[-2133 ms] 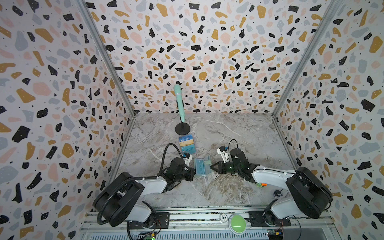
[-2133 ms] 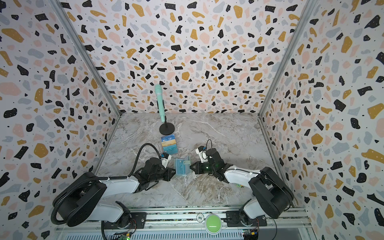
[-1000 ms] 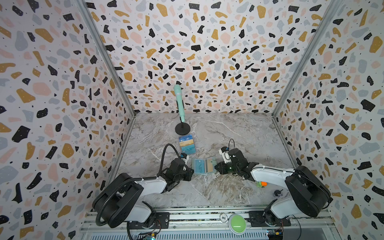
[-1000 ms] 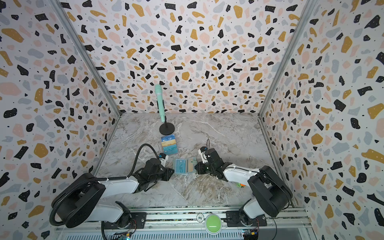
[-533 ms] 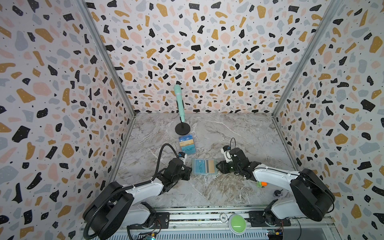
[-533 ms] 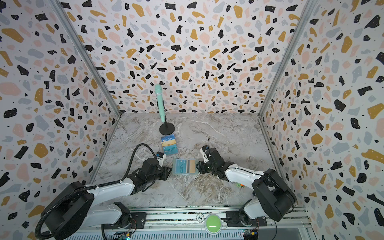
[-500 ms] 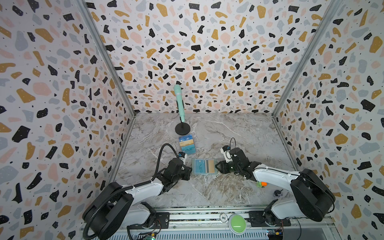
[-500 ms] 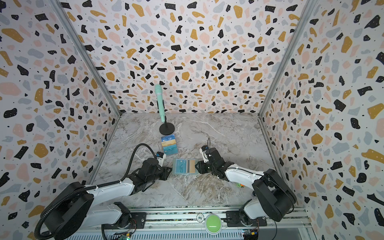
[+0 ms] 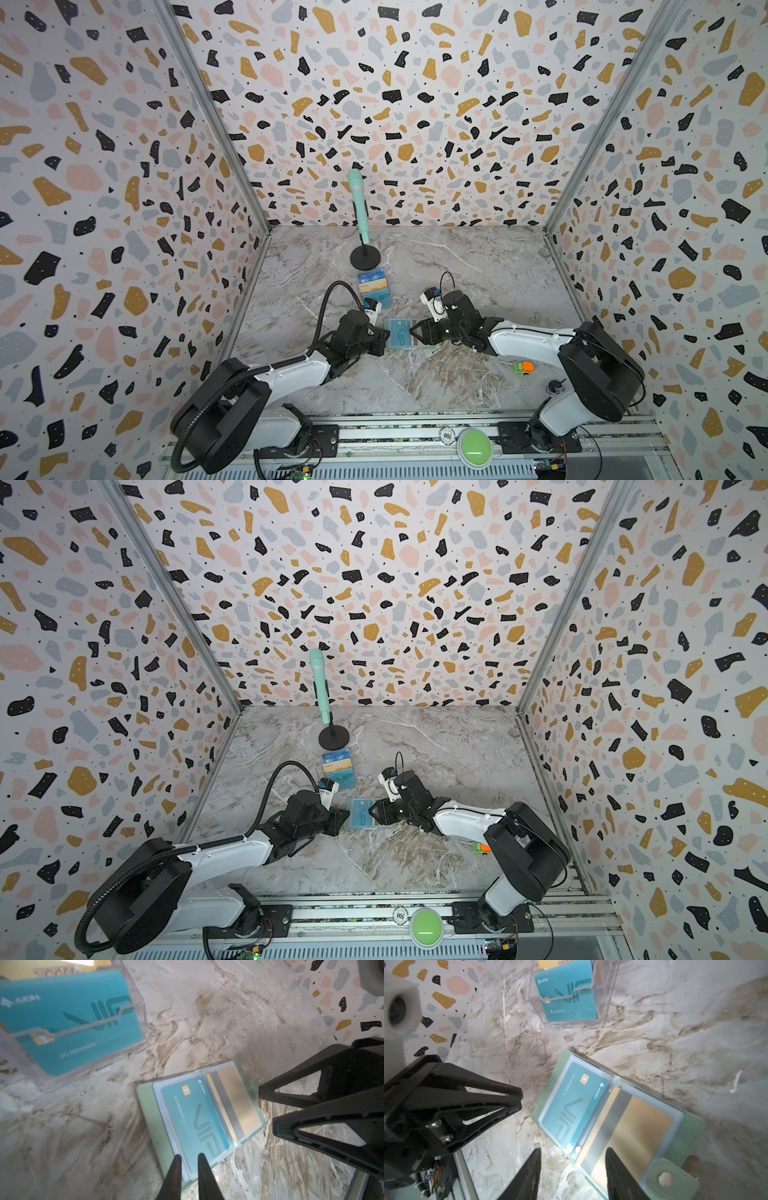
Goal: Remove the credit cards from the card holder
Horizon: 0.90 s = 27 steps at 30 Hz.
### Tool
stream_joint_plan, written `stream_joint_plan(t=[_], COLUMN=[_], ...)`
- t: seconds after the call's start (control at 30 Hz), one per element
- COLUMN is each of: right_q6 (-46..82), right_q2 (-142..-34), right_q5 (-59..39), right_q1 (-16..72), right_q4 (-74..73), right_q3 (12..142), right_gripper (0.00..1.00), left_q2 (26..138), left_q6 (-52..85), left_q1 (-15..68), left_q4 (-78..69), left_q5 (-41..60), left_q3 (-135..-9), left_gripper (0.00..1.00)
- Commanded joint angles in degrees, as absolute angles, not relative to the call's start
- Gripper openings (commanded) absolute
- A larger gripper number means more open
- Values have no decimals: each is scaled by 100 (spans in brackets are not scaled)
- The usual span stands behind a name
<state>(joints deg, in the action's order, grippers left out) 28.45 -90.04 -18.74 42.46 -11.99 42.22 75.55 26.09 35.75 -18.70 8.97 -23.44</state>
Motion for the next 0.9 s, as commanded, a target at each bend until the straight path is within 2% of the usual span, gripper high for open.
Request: stream_joint_plan(t=[0.0, 0.4, 0.87], right_q6=[2807, 2770, 2928], right_q2=[-9074, -9207, -8977], right_q5=[-1693, -187, 208], right_q1=[4333, 4509, 4496], right_q4=[-1083, -144, 246], right_q3=[4515, 4843, 4711], right_gripper=[53, 55, 55], left_q2=[7769, 7973, 8261], left_q6=[2586, 2817, 2894], left_q1=[3595, 3595, 3595], left_q4=[-2149, -2697, -2830], left_q5=[907, 896, 817], left_q3=[-2513, -2442, -2377], left_gripper=[16, 13, 11])
